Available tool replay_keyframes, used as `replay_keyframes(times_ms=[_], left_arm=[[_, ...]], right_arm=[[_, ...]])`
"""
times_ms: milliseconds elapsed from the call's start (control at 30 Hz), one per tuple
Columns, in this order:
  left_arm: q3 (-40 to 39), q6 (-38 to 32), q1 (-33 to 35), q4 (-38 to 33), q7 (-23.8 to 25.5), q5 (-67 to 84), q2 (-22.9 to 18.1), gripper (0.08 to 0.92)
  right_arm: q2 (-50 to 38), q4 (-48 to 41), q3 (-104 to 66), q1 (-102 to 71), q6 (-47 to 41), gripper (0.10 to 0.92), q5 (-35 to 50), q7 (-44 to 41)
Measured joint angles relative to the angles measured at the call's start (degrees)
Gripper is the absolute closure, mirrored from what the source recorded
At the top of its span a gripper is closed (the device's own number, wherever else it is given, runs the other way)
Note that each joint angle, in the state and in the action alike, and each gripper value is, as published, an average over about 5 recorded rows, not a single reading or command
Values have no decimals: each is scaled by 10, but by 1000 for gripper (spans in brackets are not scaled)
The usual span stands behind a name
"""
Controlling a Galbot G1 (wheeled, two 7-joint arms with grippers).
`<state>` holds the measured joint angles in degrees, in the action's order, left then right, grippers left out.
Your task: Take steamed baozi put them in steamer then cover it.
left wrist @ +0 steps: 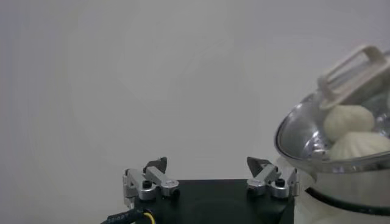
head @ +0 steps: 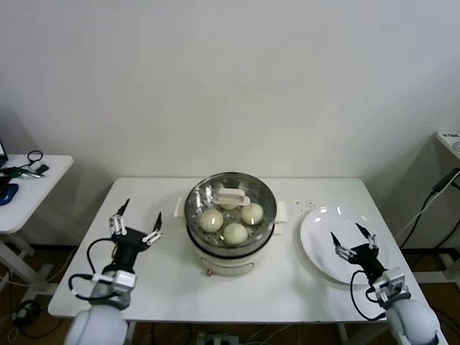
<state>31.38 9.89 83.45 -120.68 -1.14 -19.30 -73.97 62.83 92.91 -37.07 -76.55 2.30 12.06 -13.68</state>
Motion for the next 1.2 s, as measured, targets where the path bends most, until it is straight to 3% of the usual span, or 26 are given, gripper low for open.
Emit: replay_keyframes(times_ms=[467,1200], left_arm=[[44,-100,39,35,-18,160,-33,177],[60,-129,45,48,-11,206,-40,177]], right_arm=[[3,10,-9,-19,16,203,14,2],[14,1,-7,-9,25,203,14,2]])
